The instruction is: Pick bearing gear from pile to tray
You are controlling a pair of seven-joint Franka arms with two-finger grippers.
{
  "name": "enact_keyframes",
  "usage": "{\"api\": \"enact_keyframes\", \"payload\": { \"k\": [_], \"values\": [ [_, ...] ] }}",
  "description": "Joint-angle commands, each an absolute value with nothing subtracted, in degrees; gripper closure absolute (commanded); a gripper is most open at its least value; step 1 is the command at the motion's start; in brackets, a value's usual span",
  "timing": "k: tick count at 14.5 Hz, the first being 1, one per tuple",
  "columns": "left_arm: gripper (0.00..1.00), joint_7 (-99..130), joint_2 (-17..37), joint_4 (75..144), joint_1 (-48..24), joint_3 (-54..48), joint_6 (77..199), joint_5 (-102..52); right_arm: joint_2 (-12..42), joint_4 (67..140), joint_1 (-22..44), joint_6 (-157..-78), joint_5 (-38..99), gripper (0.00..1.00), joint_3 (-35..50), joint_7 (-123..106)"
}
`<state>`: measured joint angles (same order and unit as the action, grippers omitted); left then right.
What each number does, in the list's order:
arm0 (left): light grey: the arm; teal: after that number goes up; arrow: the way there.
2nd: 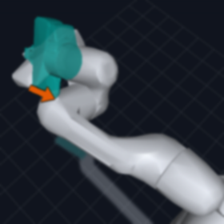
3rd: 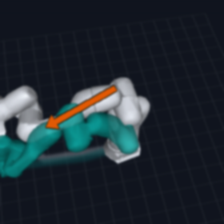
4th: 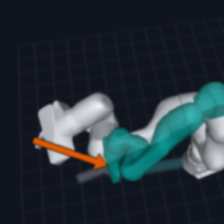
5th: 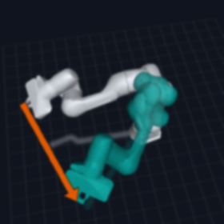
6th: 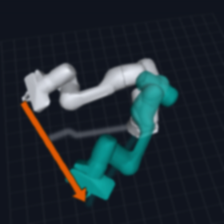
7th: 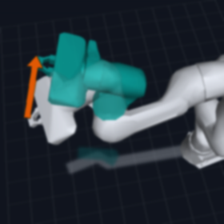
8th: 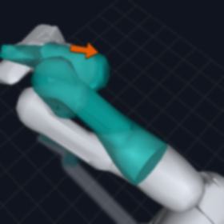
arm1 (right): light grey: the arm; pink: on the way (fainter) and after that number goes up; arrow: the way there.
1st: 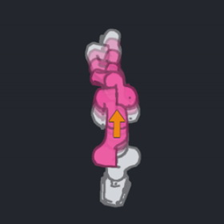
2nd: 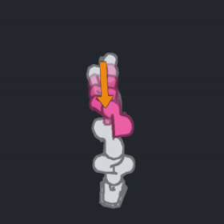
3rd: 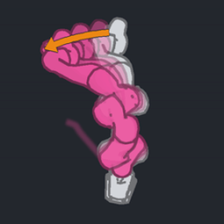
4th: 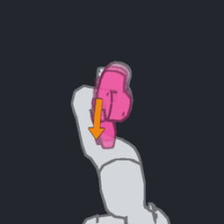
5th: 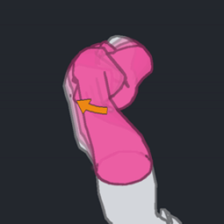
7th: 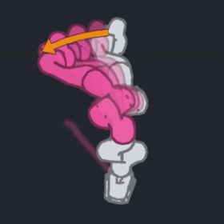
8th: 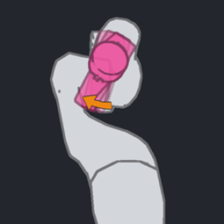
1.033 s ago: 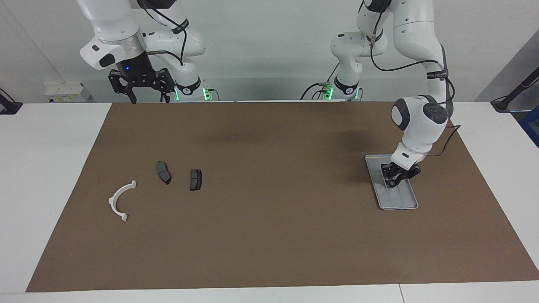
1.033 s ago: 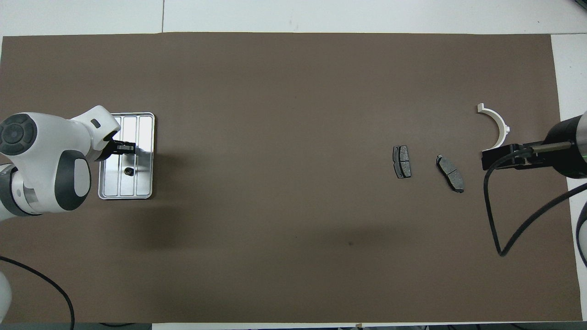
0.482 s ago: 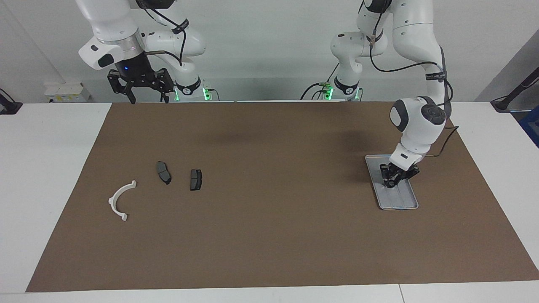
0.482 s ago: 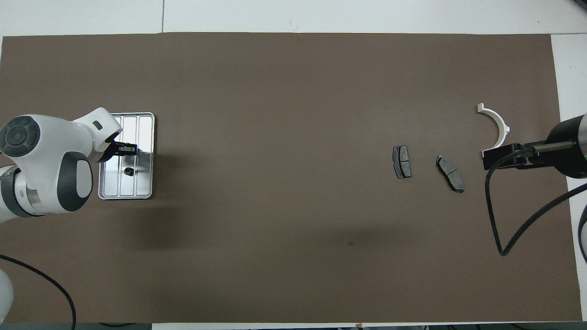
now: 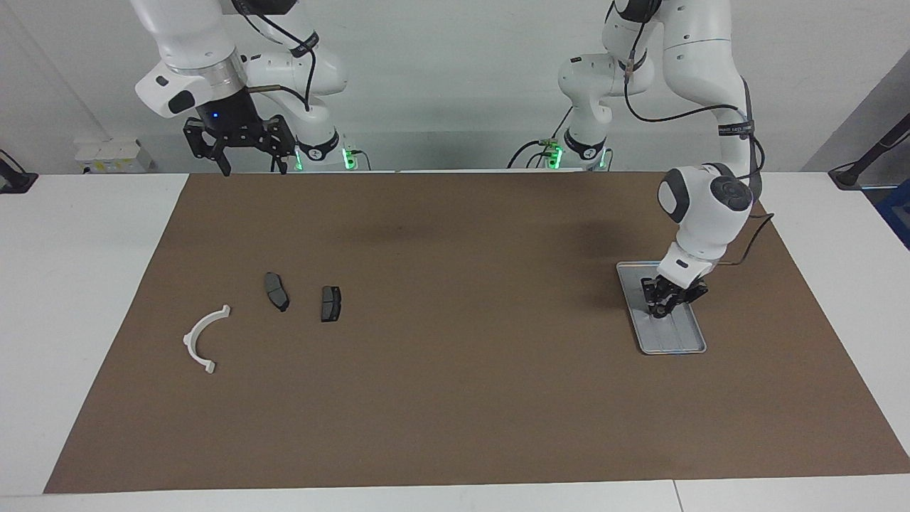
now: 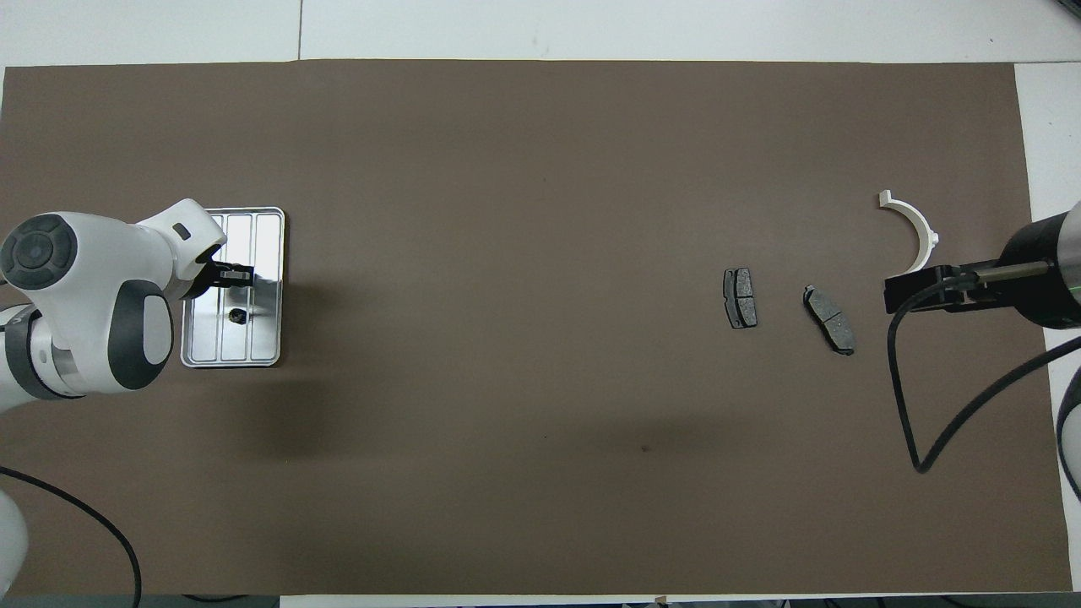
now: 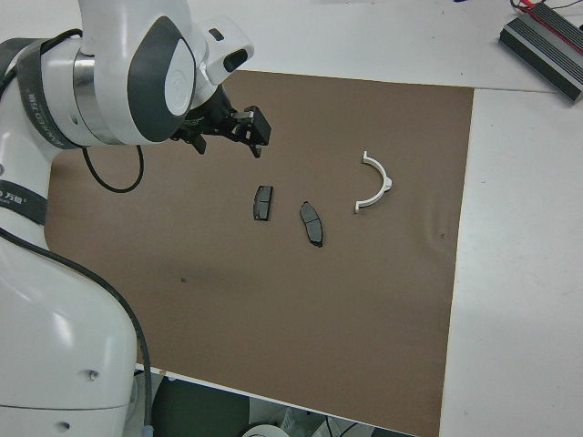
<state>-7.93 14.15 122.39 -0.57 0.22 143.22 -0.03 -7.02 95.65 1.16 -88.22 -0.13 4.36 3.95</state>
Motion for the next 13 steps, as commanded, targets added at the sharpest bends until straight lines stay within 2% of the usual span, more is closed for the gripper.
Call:
{"api": "enact_keyframes", "payload": {
  "k": [1,2,3,5,10,11,13],
  "values": [
    [0.73,-8.09,14.06,122.78,-1.41,0.88,144.06,-0.70,-7.65,96.33,0.79,-89.21,1.05,0.00,4.31,3.16],
    [0.07,-8.26,14.06,122.78,-1.41,0.88,143.88,-0.70,-7.65,96.33,0.70,-89.21,1.05,0.00,4.31,3.16],
    [0.00,-8.26,13.98,122.17,-1.41,0.88,142.40,-0.70,-7.65,96.24,0.53,-89.21,1.05,0.00,4.31,3.16],
    [0.00,-8.35,13.54,116.14,-1.23,0.88,132.24,-0.62,-7.65,96.33,0.53,-89.21,1.05,0.00,4.31,3.16],
    [0.00,-6.95,10.81,94.61,1.40,0.97,110.69,-0.97,-7.65,96.24,0.44,-89.21,1.05,0.00,4.31,3.08],
    [0.00,-5.81,10.55,91.53,1.41,0.97,108.39,-0.97,-7.65,96.24,0.44,-89.21,1.05,0.00,4.31,3.08],
    [0.00,-0.91,8.19,89.91,1.41,0.97,108.54,-0.79,-7.65,96.15,0.53,-89.30,1.05,0.00,4.31,3.08]
  ]
}}
